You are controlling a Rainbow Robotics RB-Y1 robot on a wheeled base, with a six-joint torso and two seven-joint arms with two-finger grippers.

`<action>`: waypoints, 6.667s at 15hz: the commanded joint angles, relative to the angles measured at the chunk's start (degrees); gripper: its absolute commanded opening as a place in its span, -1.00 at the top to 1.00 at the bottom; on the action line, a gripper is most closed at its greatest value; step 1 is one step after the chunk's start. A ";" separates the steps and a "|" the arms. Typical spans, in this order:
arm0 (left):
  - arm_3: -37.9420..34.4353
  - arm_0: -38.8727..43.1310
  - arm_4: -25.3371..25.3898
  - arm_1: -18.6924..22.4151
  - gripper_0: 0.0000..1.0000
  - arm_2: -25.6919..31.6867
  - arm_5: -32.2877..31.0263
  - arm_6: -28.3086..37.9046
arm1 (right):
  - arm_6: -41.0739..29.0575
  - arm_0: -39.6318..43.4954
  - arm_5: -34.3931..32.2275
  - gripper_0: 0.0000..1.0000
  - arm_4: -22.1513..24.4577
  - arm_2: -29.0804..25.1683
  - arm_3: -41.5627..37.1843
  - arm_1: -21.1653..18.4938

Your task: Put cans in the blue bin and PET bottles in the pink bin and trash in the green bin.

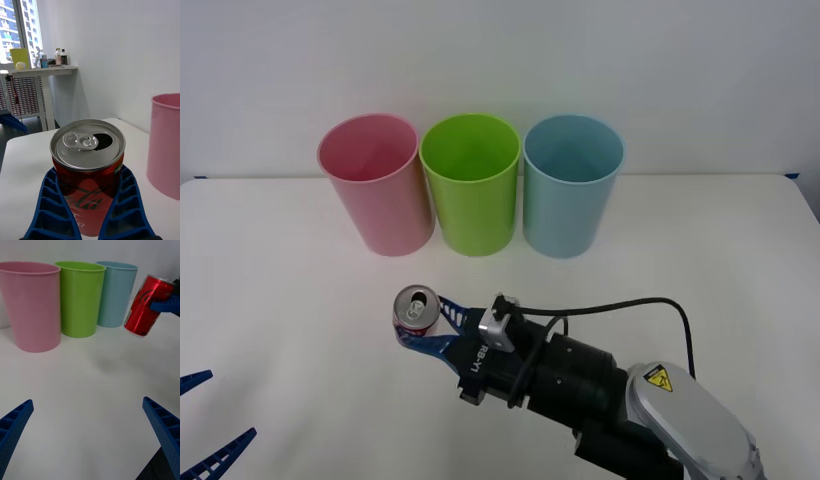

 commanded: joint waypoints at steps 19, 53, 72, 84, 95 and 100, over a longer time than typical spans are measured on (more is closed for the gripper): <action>0.00 0.00 0.00 0.00 -1.00 0.00 0.00 0.00 | -12.19 -0.06 10.04 1.00 -6.65 -21.87 -18.75 -4.66; 0.00 0.00 0.00 0.00 -1.00 0.00 0.00 0.00 | -15.36 -19.39 20.94 -0.54 10.66 -20.11 12.27 -6.33; 0.00 0.00 0.00 0.00 -1.00 0.00 0.00 0.00 | -15.71 -16.23 8.28 -1.00 0.47 -26.44 1.46 -5.36; 0.00 0.00 0.00 0.00 -1.00 0.00 0.00 0.00 | -15.10 2.58 -21.60 -1.00 -4.37 -40.32 -7.24 -7.21; 0.00 0.00 0.00 0.00 -1.00 0.00 0.00 0.00 | -15.89 26.31 -27.40 -1.00 12.95 -48.23 -21.21 -7.30; 0.00 0.00 0.00 0.00 -1.00 0.00 0.00 0.00 | -16.33 31.32 -27.75 -1.00 18.93 -48.85 -25.52 -7.30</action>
